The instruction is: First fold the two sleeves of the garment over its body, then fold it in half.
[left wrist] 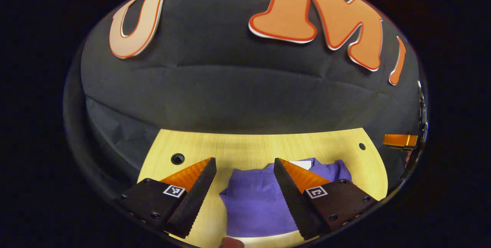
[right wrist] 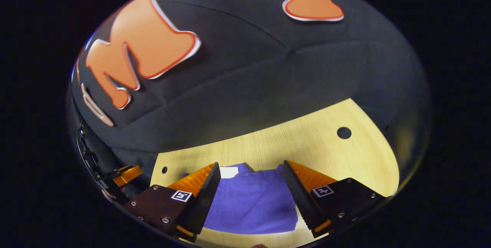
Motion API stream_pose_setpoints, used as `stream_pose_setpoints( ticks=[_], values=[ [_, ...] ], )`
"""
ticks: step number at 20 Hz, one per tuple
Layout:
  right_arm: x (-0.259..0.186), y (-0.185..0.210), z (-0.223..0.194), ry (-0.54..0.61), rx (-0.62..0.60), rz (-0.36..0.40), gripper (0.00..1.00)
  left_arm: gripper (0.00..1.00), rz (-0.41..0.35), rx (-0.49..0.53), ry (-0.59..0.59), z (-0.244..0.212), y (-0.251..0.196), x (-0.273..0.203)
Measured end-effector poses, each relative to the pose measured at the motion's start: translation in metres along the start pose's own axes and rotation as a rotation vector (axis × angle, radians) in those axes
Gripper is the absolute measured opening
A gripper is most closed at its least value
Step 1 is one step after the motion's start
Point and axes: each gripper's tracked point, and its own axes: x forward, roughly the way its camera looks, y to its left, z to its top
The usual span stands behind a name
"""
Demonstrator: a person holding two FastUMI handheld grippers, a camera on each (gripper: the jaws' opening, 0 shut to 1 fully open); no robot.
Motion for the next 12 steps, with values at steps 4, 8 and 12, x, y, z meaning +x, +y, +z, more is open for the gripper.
stream_pose_setpoints(
  ticks=[4, 8, 12],
  values=[
    [-0.040, 0.024, 0.004, -0.101, -0.100, -0.030, 0.98, 0.98, -0.027, 0.035, -0.102, 0.013, -0.016, -0.045],
    [-0.085, 0.053, 0.009, -0.217, -0.149, -0.041, 0.97, 0.98, -0.069, 0.050, -0.191, 0.018, -0.023, -0.088],
    [-0.123, 0.078, 0.000, -0.309, -0.185, -0.057, 0.97, 0.98, -0.113, 0.055, -0.294, 0.021, -0.037, -0.131]
  ],
)
